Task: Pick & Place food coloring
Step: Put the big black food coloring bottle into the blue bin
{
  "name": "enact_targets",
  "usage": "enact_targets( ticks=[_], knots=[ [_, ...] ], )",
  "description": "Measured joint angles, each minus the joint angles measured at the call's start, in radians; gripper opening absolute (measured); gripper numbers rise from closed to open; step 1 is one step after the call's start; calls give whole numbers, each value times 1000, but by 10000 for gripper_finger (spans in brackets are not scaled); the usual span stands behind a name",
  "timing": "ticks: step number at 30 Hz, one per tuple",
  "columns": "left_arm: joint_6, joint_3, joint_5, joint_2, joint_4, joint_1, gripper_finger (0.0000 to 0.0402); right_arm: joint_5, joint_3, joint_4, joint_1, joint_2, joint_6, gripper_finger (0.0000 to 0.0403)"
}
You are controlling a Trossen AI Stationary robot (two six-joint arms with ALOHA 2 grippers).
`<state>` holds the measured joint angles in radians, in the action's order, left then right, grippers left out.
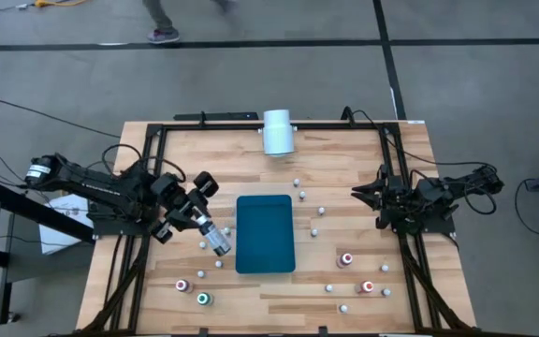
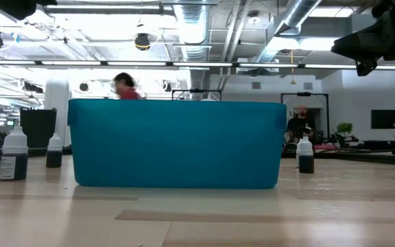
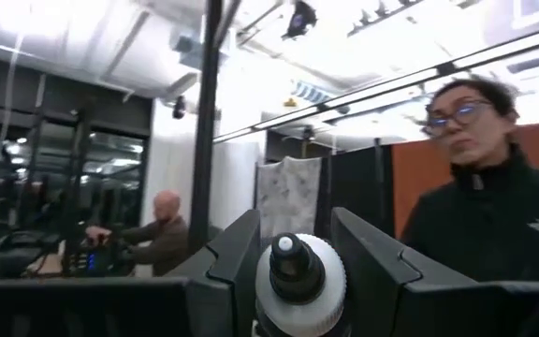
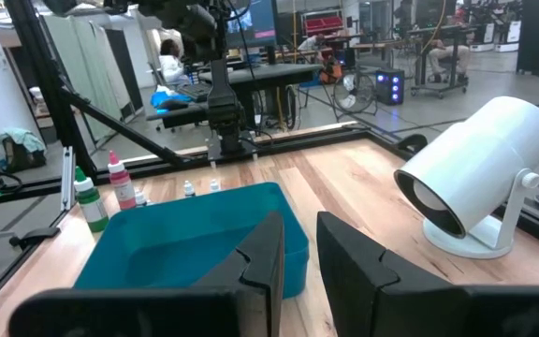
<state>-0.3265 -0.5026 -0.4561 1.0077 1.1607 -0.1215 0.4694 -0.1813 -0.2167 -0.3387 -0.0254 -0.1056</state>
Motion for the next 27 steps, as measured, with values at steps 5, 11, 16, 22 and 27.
enact_targets(
  ticks=[5, 11, 16, 22, 27],
  knots=[
    [11, 0, -40, 0, 42, 0, 106, 0, 0, -1, 0, 0, 1, 59],
    [11, 0, -44, 0, 62, 0, 106, 1, 0, -1, 0, 0, 8, 59],
    [11, 0, -31, 0, 60, 0, 106, 1, 0, -1, 0, 0, 8, 59],
    [-19, 0, 90, 0, -155, 0, 106, 1, 0, -1, 0, 0, 8, 59],
    [-40, -29, 206, 1, -490, 0, 106, 1, 0, -1, 0, 0, 8, 59]
  ],
)
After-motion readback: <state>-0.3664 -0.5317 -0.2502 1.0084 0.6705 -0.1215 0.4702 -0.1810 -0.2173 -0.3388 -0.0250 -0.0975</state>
